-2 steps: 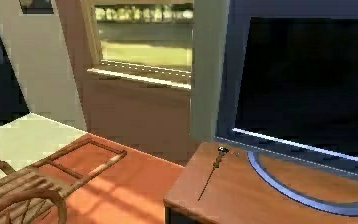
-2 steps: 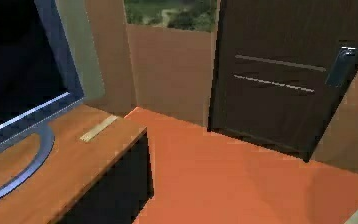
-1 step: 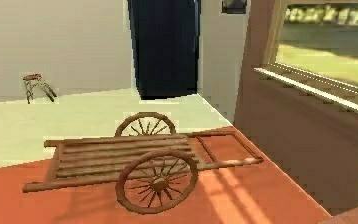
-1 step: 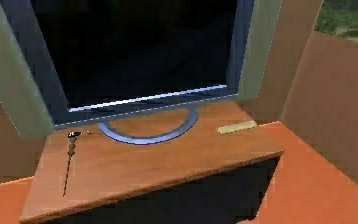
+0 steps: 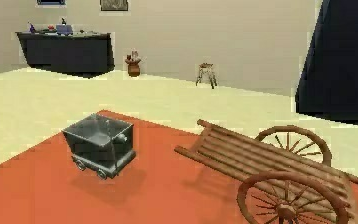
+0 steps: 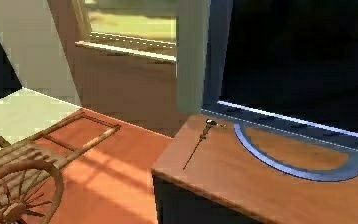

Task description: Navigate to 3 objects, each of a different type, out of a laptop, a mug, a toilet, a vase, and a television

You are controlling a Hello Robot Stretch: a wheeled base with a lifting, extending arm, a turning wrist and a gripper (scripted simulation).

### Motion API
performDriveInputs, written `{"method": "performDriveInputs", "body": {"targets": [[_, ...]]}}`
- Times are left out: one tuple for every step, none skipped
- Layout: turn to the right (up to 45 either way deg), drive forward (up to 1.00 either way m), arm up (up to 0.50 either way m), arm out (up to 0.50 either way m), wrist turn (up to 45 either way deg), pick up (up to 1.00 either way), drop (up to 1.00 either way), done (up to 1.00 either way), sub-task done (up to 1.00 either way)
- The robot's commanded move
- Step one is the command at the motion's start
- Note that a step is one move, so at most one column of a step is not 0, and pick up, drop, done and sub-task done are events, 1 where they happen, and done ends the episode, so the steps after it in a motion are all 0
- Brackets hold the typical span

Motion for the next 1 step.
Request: {"method": "performDriveInputs", "body": {"targets": [[-36.0,0.00,0.00,0.00,0.0,0.00,0.00,0.00,0.00]]}}
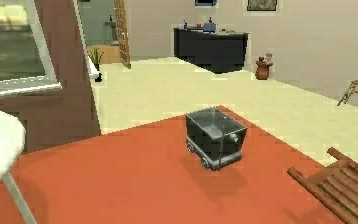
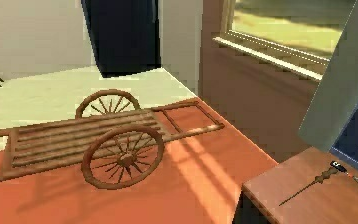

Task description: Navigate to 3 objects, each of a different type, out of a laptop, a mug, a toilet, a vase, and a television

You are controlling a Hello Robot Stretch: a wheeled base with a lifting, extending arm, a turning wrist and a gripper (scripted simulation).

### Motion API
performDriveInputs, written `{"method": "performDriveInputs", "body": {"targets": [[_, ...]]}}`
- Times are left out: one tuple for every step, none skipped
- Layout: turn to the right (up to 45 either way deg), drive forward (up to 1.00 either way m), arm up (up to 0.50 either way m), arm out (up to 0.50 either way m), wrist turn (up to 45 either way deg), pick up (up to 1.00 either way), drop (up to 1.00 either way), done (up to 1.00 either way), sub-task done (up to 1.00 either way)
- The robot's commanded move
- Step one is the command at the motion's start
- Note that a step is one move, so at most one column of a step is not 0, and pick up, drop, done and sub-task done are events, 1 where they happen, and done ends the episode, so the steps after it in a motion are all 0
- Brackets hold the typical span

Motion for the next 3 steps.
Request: {"method": "performDriveInputs", "body": {"targets": [[0.0,0.65,0.00,0.00,0.0,0.00,0.00,0.00,0.00],[-36.0,0.00,0.00,0.00,0.0,0.00,0.00,0.00,0.00],[0.0,1.00,0.00,0.00,0.0,0.00,0.00,0.00,0.00]]}}
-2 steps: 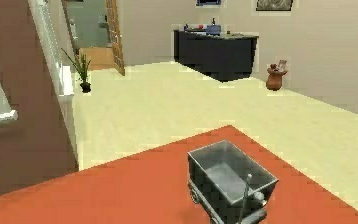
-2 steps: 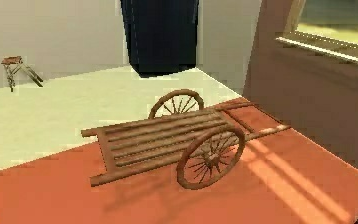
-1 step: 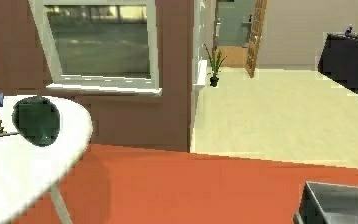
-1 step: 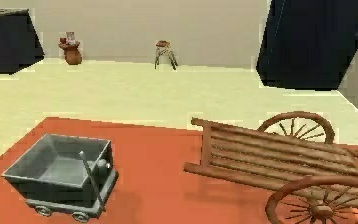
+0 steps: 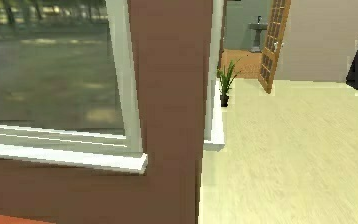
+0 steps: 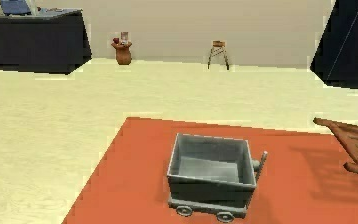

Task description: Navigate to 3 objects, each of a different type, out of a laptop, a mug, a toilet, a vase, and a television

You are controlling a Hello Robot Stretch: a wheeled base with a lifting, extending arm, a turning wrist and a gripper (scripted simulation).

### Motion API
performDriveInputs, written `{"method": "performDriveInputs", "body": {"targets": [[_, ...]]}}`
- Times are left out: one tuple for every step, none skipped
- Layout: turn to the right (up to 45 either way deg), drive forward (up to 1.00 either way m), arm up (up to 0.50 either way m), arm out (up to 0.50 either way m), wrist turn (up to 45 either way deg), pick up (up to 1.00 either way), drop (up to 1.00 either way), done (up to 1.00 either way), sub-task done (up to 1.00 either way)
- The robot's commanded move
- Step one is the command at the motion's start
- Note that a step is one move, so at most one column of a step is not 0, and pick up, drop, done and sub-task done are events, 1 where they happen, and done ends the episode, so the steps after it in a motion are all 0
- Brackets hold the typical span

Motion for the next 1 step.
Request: {"method": "performDriveInputs", "body": {"targets": [[-3.0,0.00,0.00,0.00,0.0,0.00,0.00,0.00,0.00]]}}
